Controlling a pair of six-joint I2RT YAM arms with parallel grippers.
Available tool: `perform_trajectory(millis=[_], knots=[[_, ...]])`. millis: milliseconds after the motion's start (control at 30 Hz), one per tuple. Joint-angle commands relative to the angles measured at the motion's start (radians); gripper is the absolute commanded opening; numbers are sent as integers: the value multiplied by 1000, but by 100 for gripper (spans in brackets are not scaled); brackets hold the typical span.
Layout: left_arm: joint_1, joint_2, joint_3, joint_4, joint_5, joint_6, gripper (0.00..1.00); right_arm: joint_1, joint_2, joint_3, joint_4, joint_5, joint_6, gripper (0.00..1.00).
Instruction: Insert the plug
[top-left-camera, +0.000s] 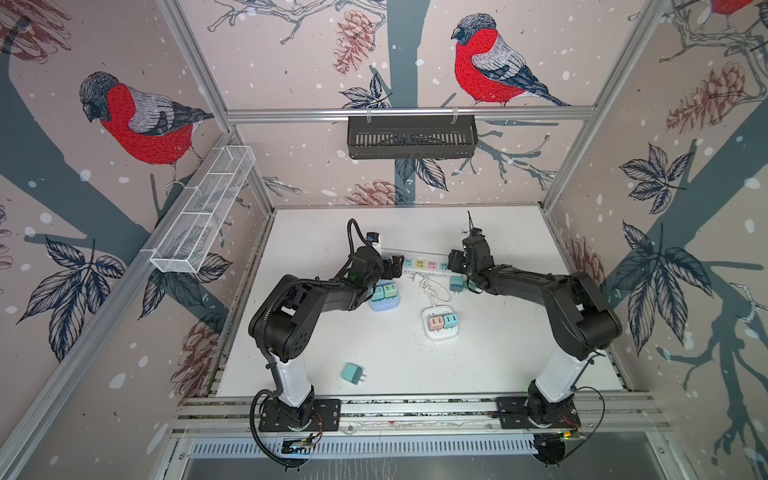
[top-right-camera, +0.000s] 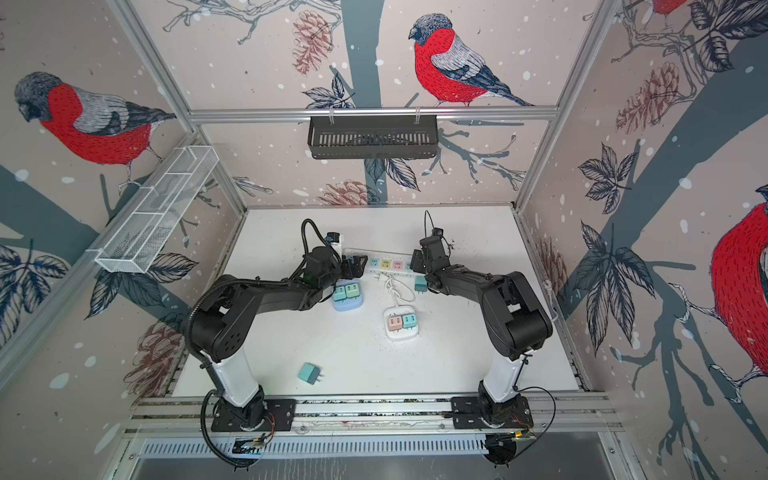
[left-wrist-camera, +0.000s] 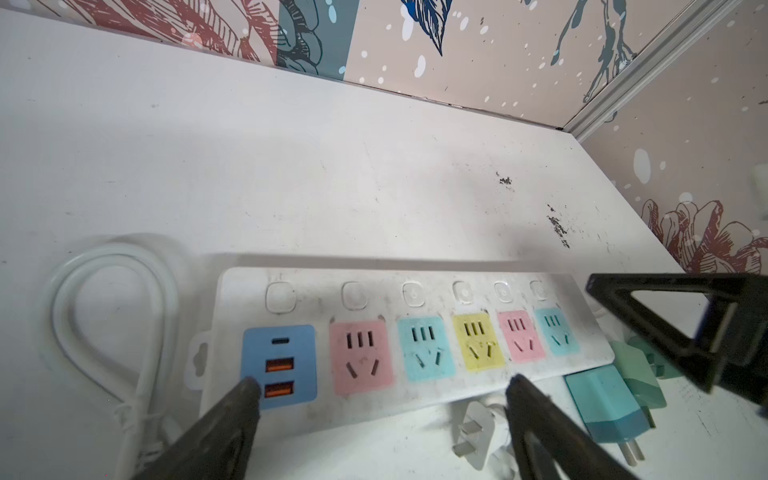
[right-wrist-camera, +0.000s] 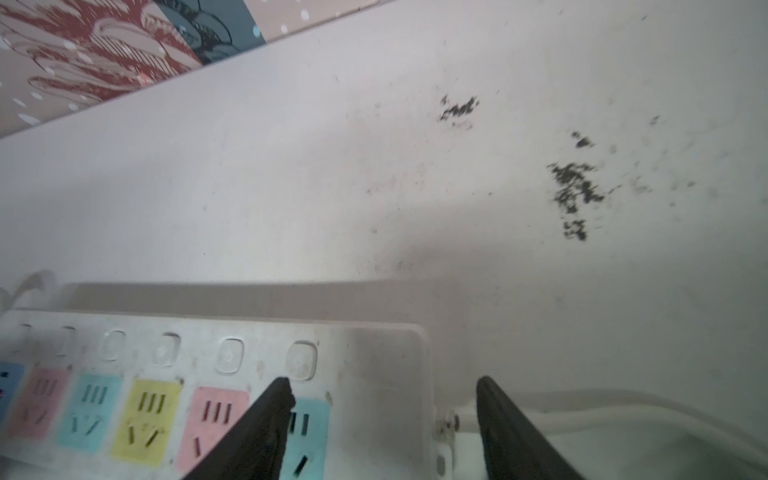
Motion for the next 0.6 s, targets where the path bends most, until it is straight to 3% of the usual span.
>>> perform_trajectory(millis=[0,133,400,567], knots=[[2,-39,-26,76,-40,36,92,15,-87,-10,-88,114,36,73],[1,-132,-146,187,-99,54,92,20,-227,-91,-145,201,90,73],[2,-338,-487,567,-303,61,93,14,-569,-388,-147,259,204,73],[2,-418,-527,505,-437,91,93,2,-713,-506,-139,231,228,75]])
